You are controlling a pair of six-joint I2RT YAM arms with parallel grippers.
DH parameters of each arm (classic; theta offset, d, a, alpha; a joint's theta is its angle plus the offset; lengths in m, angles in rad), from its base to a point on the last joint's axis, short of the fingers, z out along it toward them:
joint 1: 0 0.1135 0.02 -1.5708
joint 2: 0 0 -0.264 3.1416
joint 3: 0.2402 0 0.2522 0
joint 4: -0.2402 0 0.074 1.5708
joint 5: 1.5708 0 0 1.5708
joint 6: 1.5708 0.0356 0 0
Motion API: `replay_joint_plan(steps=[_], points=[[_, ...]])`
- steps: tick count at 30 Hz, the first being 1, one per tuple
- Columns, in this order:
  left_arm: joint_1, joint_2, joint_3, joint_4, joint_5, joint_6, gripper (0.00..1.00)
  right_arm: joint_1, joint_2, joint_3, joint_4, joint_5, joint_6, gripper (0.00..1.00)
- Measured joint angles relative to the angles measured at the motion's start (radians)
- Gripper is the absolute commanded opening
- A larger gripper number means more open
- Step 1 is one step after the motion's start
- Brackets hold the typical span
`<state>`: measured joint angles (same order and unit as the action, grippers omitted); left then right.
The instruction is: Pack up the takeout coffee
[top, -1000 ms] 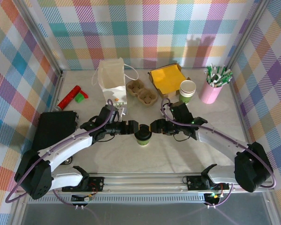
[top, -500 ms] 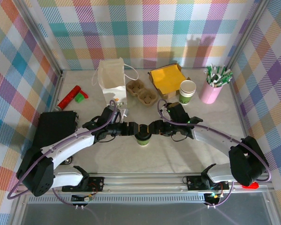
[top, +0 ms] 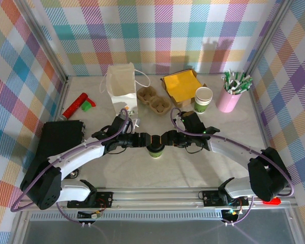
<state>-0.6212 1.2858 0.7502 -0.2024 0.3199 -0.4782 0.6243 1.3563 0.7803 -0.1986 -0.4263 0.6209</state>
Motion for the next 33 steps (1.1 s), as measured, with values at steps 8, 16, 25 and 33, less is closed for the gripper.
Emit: replay_joint_plan(steps=[8, 16, 25, 33], points=[[0.0, 0.0, -0.039, 0.074, 0.013, -0.003, 0.65, 0.005, -0.001, -0.023, 0.041, 0.022, -0.004, 0.54], [-0.018, -0.01, -0.065, 0.127, -0.001, -0.004, 0.64, 0.042, -0.005, -0.042, 0.089, 0.061, -0.005, 0.54], [-0.032, -0.018, -0.04, 0.081, -0.042, -0.004, 0.67, 0.078, 0.002, 0.041, -0.036, 0.158, -0.044, 0.56], [-0.039, -0.017, 0.024, -0.015, -0.06, -0.003, 0.71, 0.085, 0.018, 0.137, -0.175, 0.212, -0.083, 0.58]])
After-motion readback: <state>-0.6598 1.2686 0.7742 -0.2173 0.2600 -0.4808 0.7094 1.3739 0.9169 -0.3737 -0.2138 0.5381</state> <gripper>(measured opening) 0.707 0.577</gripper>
